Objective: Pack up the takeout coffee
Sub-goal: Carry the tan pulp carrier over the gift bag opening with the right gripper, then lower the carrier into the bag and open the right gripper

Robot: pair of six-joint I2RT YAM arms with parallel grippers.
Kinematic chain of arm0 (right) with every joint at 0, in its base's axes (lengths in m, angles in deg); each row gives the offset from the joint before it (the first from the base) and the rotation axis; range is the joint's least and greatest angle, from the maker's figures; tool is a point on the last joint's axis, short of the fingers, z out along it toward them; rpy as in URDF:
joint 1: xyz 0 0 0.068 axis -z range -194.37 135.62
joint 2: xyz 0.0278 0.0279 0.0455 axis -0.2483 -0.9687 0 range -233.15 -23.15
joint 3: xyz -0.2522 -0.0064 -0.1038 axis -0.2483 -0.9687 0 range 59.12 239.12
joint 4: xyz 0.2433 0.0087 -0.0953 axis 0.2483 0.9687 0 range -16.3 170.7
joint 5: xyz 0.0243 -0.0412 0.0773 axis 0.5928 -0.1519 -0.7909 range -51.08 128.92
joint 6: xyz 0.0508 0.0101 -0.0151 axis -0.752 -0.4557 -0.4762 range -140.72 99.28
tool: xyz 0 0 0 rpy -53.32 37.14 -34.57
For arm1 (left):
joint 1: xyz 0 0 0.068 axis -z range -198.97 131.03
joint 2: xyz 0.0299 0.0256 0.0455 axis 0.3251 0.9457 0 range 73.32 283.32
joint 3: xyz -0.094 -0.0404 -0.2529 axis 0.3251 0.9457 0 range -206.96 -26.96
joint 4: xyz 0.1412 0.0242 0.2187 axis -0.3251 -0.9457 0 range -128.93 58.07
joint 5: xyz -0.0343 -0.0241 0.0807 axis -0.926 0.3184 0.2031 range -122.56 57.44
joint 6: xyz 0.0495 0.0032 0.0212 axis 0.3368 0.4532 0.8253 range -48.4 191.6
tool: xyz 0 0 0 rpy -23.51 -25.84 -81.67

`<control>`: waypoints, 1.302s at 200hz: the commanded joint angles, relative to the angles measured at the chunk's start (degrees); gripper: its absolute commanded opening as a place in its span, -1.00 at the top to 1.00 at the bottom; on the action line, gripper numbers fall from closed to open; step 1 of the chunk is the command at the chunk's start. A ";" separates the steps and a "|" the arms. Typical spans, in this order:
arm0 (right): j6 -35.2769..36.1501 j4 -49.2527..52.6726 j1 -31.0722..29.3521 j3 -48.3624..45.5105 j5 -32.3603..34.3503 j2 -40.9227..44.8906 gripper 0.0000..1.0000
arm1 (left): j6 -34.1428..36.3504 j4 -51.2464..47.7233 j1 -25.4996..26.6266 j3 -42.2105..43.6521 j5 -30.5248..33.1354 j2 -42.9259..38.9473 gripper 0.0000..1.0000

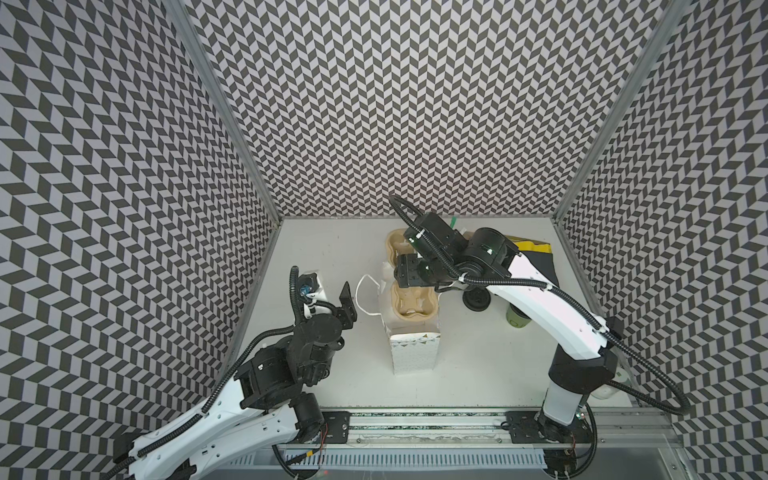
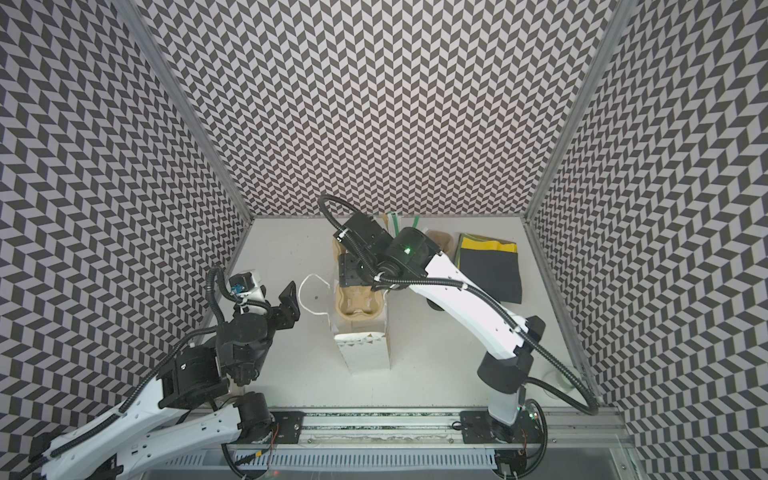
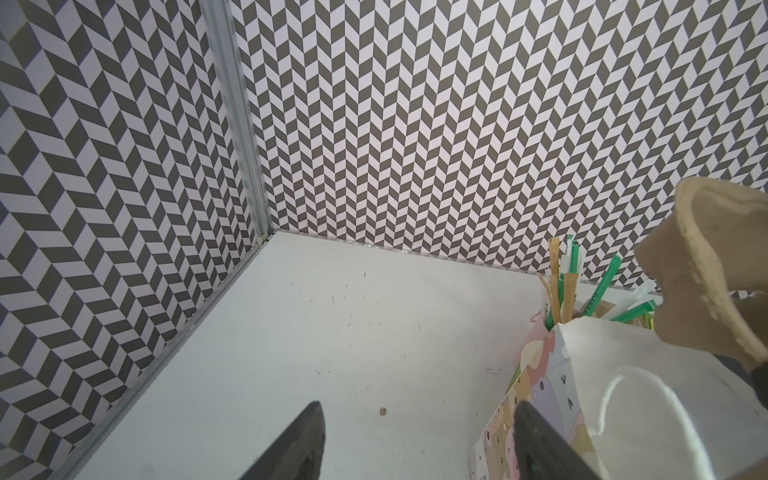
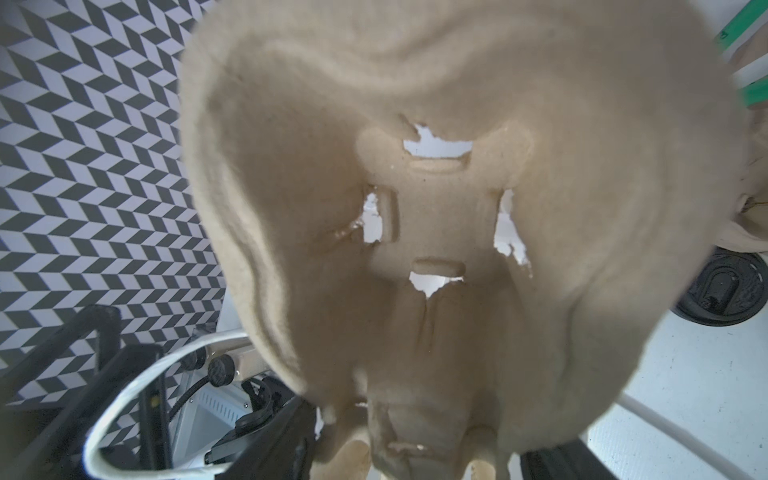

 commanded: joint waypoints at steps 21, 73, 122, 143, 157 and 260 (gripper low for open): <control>1.15 -0.75 -0.15 -1.34 2.59 -1.22 -0.43 | -0.03 -0.59 -0.36 0.39 0.35 -0.06 -0.44; -0.27 -1.09 -1.50 -5.66 4.11 0.27 -0.44 | -0.12 -0.74 -0.37 0.48 0.44 -0.07 -0.44; -1.51 -0.73 -3.12 -8.66 0.62 -1.04 -0.43 | -0.07 -0.89 -0.33 0.39 0.43 0.20 -0.44; -2.26 -0.71 -3.41 -9.78 0.85 -0.53 -0.43 | -0.08 -0.80 -0.38 0.48 0.53 0.03 -0.44; -2.55 -0.75 -3.65 -10.61 0.70 -0.35 -0.44 | -0.07 -0.75 -0.38 0.43 0.52 -0.04 -0.44; -3.67 -0.75 -3.89 -15.17 -1.67 -1.16 -0.45 | 0.07 -0.77 -0.38 0.48 0.34 0.29 -0.44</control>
